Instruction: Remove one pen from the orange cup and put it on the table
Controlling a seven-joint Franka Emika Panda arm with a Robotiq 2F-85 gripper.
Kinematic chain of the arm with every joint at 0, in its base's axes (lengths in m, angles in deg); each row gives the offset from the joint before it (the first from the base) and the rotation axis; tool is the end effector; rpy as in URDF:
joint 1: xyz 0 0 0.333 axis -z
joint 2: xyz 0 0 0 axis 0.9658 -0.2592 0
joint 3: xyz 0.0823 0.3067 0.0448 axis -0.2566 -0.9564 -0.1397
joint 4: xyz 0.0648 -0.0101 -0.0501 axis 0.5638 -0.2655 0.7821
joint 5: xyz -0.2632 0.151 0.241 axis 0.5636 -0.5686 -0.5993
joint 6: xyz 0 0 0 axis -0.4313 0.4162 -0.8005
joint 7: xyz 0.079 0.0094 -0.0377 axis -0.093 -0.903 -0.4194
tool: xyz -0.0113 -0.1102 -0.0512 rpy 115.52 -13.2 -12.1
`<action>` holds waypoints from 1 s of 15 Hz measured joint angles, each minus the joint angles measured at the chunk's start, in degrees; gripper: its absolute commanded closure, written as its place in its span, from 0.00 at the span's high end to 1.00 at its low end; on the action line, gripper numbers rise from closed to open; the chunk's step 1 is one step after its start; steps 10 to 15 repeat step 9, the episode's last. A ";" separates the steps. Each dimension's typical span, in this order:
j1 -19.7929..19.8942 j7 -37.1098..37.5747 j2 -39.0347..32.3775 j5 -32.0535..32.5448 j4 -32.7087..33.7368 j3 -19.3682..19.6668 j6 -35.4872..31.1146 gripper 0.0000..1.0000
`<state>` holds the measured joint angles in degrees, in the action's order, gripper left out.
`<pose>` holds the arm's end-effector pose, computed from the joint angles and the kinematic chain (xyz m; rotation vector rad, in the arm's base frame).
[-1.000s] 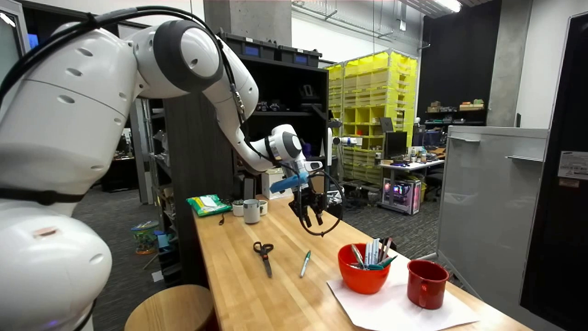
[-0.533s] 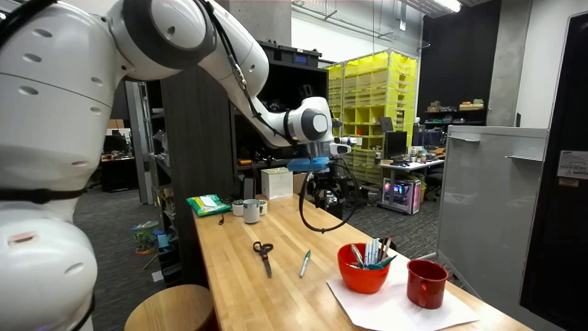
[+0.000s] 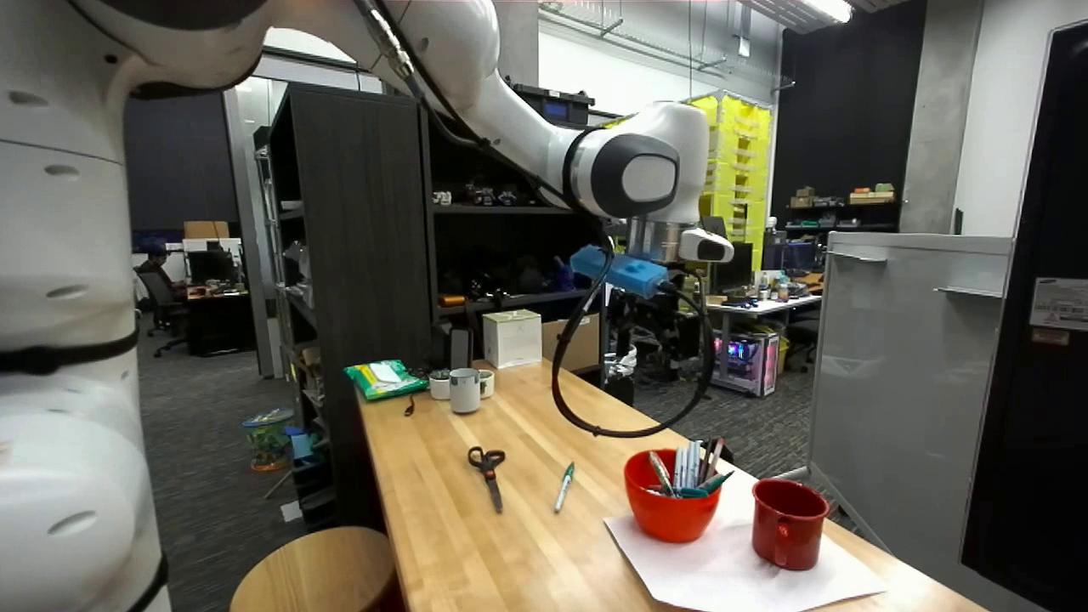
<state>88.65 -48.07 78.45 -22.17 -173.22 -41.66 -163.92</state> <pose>0.5302 -0.2237 0.4442 -2.9426 0.6169 -0.1556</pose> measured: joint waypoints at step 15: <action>1.73 1.85 3.29 2.42 -4.94 4.29 2.31 1.00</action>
